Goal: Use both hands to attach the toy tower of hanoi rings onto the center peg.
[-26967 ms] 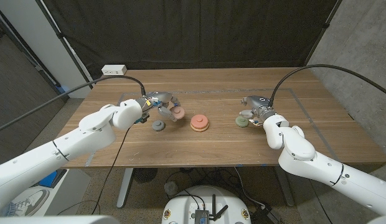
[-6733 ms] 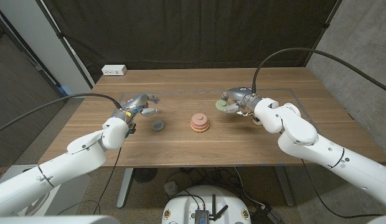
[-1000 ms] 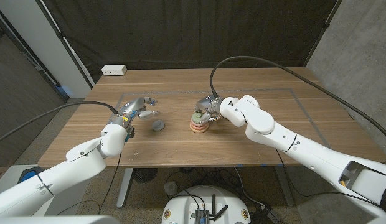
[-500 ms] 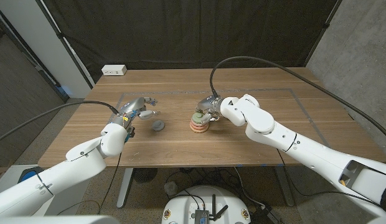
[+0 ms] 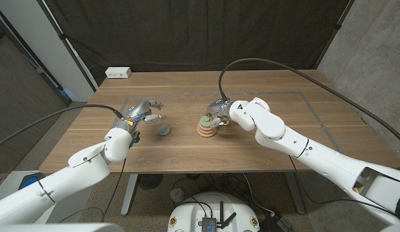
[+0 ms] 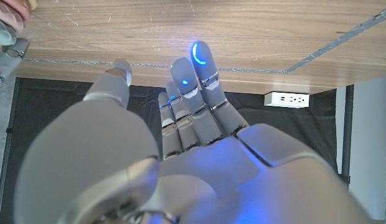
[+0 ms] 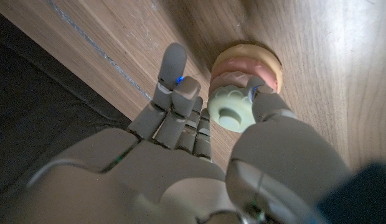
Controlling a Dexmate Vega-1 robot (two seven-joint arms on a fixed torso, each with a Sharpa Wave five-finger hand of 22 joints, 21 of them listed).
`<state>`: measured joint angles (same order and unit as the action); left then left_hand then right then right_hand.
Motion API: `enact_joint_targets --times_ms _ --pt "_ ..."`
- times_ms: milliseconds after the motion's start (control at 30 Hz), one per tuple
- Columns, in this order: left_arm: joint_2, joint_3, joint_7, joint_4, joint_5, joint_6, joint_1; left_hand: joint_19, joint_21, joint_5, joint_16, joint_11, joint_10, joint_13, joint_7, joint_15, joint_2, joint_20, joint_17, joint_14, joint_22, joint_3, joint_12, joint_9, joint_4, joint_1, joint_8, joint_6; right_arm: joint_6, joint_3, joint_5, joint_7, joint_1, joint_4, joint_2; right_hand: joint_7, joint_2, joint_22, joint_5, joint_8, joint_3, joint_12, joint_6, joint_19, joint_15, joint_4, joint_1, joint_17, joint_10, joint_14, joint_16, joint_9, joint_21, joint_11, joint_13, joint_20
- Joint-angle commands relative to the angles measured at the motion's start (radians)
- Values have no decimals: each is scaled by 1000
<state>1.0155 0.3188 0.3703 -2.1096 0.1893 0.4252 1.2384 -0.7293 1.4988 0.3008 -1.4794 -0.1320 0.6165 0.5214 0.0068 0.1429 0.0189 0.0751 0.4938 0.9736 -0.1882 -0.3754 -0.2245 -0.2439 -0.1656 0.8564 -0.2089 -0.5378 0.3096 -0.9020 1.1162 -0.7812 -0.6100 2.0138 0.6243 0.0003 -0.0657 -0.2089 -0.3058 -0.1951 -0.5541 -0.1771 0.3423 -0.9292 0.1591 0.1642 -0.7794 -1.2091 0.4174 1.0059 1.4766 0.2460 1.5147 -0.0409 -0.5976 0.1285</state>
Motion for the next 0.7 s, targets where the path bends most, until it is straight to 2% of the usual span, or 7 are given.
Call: enact_joint_targets --times_ms 33,167,400,600,700 --pt "-7 -3 12 -9 1 4 10 -5 8 5 -6 2 8 3 0 75 -7 131 3 1 -3 -10 4 -6 1 1 1 -5 36 32 27 -10 -32 38 15 -1 -13 -1 5 0 0 -5 -8 8 58 0 -3 6 -9 -16 -16 0 -2 2 5 88" --pt "-8 -11 21 -22 1 13 21 -5 8 5 -6 2 7 3 0 75 -7 131 3 0 -3 -11 5 -6 0 1 2 -6 56 53 29 -1 -54 56 24 -3 -11 -1 7 -8 0 -7 6 10 58 0 -5 6 -9 -17 -18 0 -2 2 8 88" --pt "11 -32 17 -61 5 42 47 -6 9 5 -7 3 -7 3 0 75 -5 131 3 -1 -2 -12 10 -6 -1 3 5 3 118 98 31 32 -107 91 39 -24 2 1 10 -26 -5 -17 40 12 58 0 -15 9 9 -20 -25 3 -2 -18 16 88" --pt "27 -48 6 -80 0 54 65 -4 7 6 -4 7 -20 4 2 75 -1 131 0 -6 -2 -13 15 -6 -2 3 9 14 166 149 11 118 -170 121 58 -36 13 -1 11 -37 -7 -29 57 7 59 0 -23 1 42 -6 -18 8 4 -34 23 88" --pt "27 -47 2 -83 0 51 62 -1 6 6 -4 6 -24 3 3 75 1 131 -1 -6 -2 -12 16 -6 -3 3 10 19 187 172 -3 162 -200 135 67 -32 19 -2 10 -45 -9 -34 76 1 59 0 -28 -8 60 8 -7 10 8 -45 26 88"
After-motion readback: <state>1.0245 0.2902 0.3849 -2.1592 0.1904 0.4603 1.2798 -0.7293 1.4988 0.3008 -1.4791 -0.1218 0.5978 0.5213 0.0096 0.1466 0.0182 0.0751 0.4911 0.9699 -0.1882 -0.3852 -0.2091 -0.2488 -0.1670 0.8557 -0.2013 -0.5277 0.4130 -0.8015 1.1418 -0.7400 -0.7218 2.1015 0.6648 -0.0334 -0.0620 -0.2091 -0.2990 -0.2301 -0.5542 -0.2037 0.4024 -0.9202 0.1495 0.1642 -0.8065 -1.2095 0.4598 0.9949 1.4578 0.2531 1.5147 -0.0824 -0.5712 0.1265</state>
